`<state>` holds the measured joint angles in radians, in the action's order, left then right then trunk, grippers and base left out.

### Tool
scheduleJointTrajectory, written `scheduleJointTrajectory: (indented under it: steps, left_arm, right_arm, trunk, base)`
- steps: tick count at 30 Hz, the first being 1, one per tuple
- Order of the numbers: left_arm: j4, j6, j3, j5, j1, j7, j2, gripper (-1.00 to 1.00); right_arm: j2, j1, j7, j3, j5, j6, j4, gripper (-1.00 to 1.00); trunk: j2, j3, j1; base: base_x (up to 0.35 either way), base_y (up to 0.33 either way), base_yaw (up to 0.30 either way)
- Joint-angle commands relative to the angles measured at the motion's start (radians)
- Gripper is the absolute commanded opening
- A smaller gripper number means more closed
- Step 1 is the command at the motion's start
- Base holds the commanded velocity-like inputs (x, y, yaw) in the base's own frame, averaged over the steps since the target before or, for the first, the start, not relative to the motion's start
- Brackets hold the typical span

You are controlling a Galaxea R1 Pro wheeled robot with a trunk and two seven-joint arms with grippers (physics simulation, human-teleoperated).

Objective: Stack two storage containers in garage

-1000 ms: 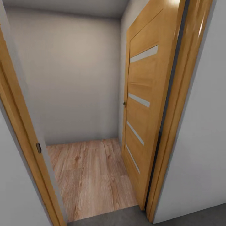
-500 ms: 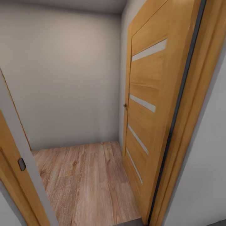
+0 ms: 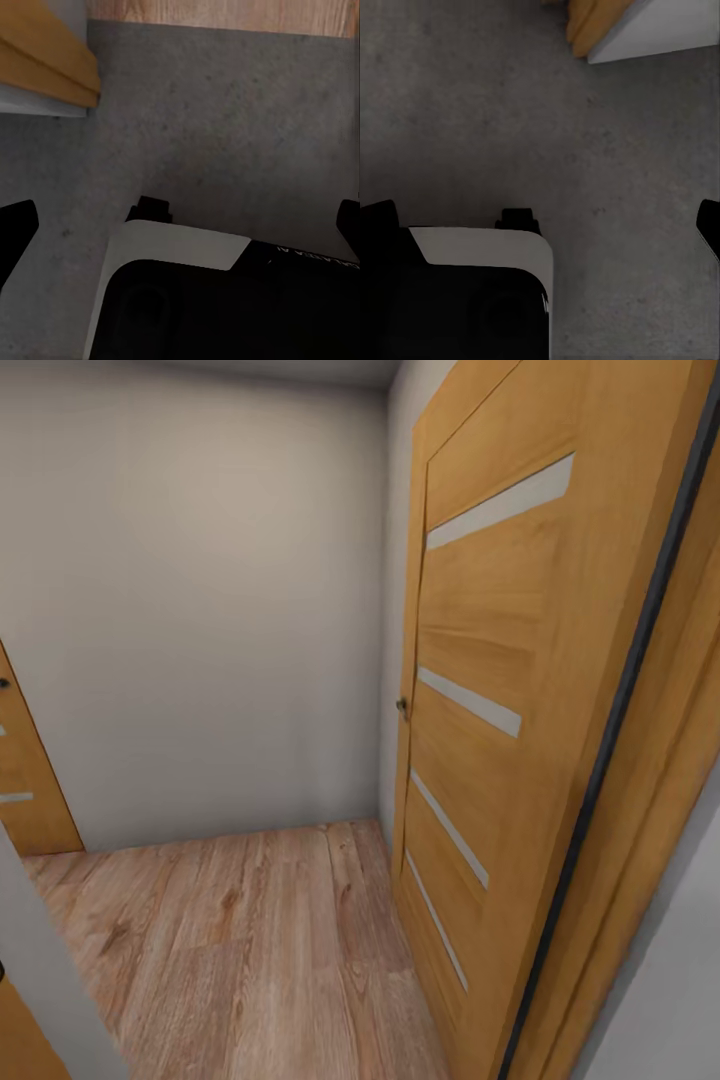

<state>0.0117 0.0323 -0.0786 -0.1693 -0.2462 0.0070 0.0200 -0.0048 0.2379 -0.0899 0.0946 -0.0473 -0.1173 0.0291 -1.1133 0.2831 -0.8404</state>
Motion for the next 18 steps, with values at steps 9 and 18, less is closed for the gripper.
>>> scheduleJointTrajectory:
  steps: [9,18]
  left_arm:
    - [-0.001,0.003,-0.007,-0.001,-0.001,0.001,-0.001,1.0]
    - [-0.001,0.02,-0.01,-0.005,-0.001,0.001,-0.002,1.0]
  right_arm:
    - [0.0,0.001,-0.002,0.008,-0.005,-0.007,0.003,1.0]
    - [-0.001,0.001,-0.002,0.008,-0.005,-0.007,0.003,1.0]
  trunk:
    - [-0.001,0.001,-0.001]
    - [-0.001,0.001,-0.001]
  base:
    - [0.317,0.0,0.038]
    - [0.179,0.0,0.244]
